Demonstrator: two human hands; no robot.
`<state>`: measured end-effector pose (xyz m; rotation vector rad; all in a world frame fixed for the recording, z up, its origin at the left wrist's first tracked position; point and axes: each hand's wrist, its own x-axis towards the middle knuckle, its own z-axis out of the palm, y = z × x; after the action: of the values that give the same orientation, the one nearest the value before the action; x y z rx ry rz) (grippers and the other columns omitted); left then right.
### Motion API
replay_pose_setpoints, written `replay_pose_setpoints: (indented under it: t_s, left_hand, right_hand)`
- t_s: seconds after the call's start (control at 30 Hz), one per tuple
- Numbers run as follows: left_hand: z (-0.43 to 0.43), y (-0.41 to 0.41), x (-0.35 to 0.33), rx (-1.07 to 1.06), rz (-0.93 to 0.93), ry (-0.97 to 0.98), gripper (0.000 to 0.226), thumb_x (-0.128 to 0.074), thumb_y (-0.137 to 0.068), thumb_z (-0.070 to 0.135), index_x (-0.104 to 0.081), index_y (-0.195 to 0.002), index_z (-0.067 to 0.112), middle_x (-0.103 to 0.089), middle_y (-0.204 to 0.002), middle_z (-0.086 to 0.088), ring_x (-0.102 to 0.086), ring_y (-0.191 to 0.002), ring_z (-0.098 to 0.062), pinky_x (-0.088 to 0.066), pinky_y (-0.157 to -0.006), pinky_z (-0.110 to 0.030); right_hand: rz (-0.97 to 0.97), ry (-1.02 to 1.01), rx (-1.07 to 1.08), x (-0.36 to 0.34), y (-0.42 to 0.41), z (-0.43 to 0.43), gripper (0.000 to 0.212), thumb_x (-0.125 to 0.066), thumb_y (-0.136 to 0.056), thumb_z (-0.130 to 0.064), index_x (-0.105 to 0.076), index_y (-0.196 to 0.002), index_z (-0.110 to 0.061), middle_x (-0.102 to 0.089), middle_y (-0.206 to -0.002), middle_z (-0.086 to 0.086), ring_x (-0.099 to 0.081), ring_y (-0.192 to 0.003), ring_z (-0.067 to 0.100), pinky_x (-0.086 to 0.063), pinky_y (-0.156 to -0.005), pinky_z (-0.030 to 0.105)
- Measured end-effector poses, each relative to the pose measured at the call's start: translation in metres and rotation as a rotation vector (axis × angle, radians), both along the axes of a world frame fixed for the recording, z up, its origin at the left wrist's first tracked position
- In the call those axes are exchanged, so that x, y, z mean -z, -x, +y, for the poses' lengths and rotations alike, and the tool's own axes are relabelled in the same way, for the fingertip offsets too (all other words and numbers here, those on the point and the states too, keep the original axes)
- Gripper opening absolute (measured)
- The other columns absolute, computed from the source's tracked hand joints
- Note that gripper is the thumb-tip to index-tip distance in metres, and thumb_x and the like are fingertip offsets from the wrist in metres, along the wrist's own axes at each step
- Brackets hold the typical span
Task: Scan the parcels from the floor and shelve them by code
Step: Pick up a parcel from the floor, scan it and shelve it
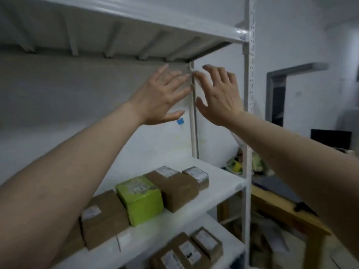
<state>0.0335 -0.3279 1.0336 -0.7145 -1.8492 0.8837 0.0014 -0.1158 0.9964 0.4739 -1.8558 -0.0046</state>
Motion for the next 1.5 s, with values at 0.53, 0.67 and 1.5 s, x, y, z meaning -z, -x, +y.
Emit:
replay_pose_setpoints:
  t_s: [0.53,0.67,1.5]
  left_hand:
    - [0.210,0.060,0.415,0.090,-0.780,0.143,0.079,-0.016,-0.094,0.061,-0.039,-0.152,0.011,-0.042,-0.155,-0.015,-0.039,-0.142,-0.033,-0.025,-0.118,-0.052]
    - [0.198,0.053,0.524,0.045,-0.992,0.031,0.079,-0.019,-0.094,0.062,-0.034,-0.155,0.013,-0.038,-0.158,-0.014,-0.035,-0.145,-0.033,-0.021,-0.120,-0.053]
    - [0.147,-0.036,1.125,-0.431,-1.561,-0.322,0.069,-0.032,-0.101,0.058,-0.022,-0.156,0.018,-0.019,-0.165,-0.009,-0.014,-0.152,-0.029,-0.015,-0.122,-0.042]
  right_hand:
    - [-0.813,0.055,0.254,0.388,-0.020,0.202,0.067,-0.051,-0.089,-0.046,-0.032,-0.149,-0.023,-0.035,-0.150,0.016,-0.037,-0.133,0.039,-0.033,-0.105,0.051]
    - [-1.006,0.173,0.303,0.492,-0.032,0.204,0.067,-0.048,-0.089,-0.050,-0.030,-0.148,-0.024,-0.034,-0.150,0.014,-0.034,-0.135,0.037,-0.031,-0.109,0.051]
    - [-1.753,0.872,0.806,1.147,-0.129,0.117,0.089,-0.071,-0.078,-0.055,-0.026,-0.145,-0.017,-0.030,-0.148,0.013,-0.036,-0.132,0.036,-0.041,-0.101,0.048]
